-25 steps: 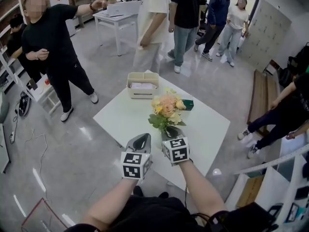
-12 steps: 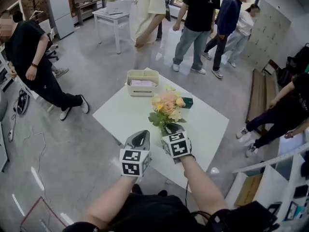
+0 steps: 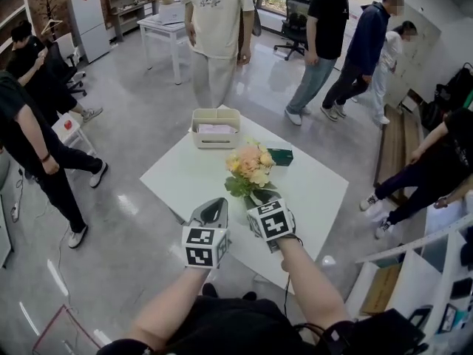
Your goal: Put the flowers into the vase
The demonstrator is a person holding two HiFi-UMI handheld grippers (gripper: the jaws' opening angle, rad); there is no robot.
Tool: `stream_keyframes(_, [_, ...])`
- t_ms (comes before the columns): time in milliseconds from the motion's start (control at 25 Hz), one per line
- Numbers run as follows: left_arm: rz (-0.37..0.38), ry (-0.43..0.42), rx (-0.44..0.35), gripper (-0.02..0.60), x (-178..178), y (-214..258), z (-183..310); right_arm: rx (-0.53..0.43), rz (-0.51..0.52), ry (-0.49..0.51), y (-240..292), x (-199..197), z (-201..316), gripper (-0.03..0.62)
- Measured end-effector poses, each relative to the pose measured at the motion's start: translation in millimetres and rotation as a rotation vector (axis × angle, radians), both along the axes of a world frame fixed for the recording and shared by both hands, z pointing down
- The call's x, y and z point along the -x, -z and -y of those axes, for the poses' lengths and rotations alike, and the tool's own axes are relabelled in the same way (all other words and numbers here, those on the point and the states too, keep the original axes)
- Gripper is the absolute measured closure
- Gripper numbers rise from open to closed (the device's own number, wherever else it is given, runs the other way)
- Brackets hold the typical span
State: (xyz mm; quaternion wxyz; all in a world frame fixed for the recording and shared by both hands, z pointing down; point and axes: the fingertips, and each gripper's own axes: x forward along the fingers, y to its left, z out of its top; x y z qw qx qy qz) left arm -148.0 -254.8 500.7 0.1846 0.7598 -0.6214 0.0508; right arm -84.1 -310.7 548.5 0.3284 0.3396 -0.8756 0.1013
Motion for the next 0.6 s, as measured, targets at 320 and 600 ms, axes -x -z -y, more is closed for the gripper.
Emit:
stream_keyframes(320, [0.004,-0.038,-0.002,0.578,-13.4,-1.4,1.4,-0.010,0.088,-0.004,18.0,-19.2,-27.1,0.500])
stream_keyframes(600, [0.011,-0.085,-0.034,0.578,-35.6,9.1,2.9,-0.082,0.306,-0.158,46.0,-59.3,-48.0,0.574])
